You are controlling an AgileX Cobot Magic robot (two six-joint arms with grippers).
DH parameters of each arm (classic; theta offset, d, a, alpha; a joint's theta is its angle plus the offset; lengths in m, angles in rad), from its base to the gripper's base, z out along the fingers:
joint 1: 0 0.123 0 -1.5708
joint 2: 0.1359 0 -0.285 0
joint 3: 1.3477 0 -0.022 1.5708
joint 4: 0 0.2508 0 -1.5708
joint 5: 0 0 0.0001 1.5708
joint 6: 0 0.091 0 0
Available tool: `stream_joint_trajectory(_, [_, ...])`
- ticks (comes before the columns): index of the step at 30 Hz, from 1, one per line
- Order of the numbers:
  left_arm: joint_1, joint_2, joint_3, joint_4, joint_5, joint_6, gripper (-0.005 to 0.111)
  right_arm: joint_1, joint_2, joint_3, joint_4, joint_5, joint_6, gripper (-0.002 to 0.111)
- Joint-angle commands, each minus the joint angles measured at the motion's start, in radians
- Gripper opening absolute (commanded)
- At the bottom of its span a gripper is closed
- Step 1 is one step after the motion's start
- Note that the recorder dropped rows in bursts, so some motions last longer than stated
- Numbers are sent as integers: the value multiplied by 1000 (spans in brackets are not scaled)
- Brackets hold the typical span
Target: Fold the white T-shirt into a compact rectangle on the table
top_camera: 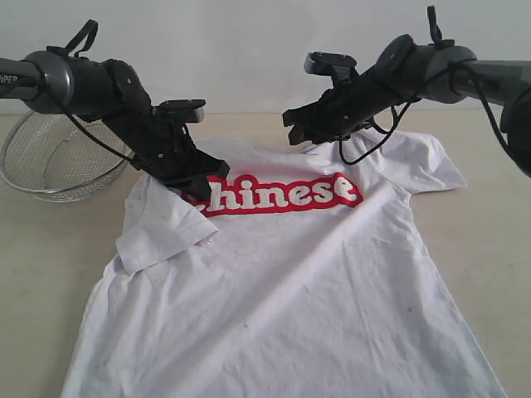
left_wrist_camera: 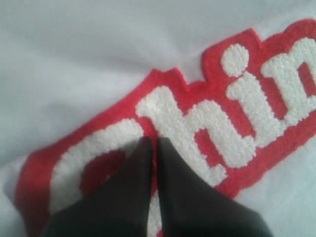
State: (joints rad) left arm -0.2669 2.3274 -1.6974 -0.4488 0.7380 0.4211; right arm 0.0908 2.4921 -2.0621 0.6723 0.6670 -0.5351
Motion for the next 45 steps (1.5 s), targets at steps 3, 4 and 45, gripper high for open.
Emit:
stream_joint_trajectory(3, [6,-2,-4,20,21,-10,5,0,1,-8,-69,-30,18,43])
stream_joint_trajectory(4, [6,-2,-4,20,21,-10,5,0,1,-8,-82,-36,25,43])
stream_joint_trajectory(45, [6,-2,-4,16,21,-10,5,0,10,-8,-131,-243,219,0])
